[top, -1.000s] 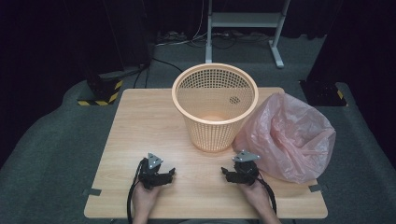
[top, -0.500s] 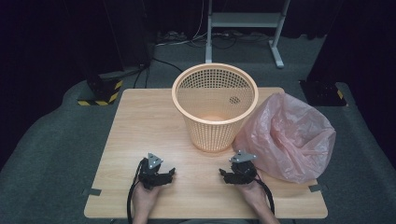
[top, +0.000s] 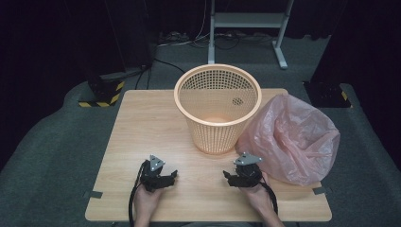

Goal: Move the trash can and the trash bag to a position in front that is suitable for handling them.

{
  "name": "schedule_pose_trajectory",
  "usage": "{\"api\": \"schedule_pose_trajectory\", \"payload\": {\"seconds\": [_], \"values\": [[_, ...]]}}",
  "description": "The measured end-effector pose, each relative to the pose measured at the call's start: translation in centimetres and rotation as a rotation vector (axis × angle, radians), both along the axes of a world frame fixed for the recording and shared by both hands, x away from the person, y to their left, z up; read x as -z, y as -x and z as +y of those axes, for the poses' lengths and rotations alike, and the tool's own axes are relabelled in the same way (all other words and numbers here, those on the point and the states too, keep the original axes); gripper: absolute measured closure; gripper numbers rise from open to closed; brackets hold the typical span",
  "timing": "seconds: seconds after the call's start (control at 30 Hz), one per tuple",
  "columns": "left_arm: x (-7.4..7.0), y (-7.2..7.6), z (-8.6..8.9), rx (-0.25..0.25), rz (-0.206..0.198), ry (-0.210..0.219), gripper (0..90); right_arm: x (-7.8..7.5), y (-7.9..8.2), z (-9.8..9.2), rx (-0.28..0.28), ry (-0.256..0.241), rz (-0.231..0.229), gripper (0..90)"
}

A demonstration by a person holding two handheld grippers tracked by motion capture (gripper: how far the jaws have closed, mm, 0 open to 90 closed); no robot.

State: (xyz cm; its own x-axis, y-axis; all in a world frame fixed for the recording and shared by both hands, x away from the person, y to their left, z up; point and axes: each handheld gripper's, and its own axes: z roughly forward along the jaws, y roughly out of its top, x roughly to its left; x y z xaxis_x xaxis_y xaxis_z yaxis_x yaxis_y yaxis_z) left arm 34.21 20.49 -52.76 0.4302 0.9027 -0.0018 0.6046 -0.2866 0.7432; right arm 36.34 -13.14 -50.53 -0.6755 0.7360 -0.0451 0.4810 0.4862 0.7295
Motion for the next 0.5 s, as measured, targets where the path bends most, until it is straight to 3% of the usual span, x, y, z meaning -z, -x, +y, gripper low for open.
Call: {"api": "schedule_pose_trajectory", "payload": {"seconds": [0.5], "values": [[0.0, 0.0, 0.0, 0.0, 0.0, -0.001, 22.2, -1.9, 0.6, -0.1, -0.031, -0.008, -0.021, 28.7]]}}
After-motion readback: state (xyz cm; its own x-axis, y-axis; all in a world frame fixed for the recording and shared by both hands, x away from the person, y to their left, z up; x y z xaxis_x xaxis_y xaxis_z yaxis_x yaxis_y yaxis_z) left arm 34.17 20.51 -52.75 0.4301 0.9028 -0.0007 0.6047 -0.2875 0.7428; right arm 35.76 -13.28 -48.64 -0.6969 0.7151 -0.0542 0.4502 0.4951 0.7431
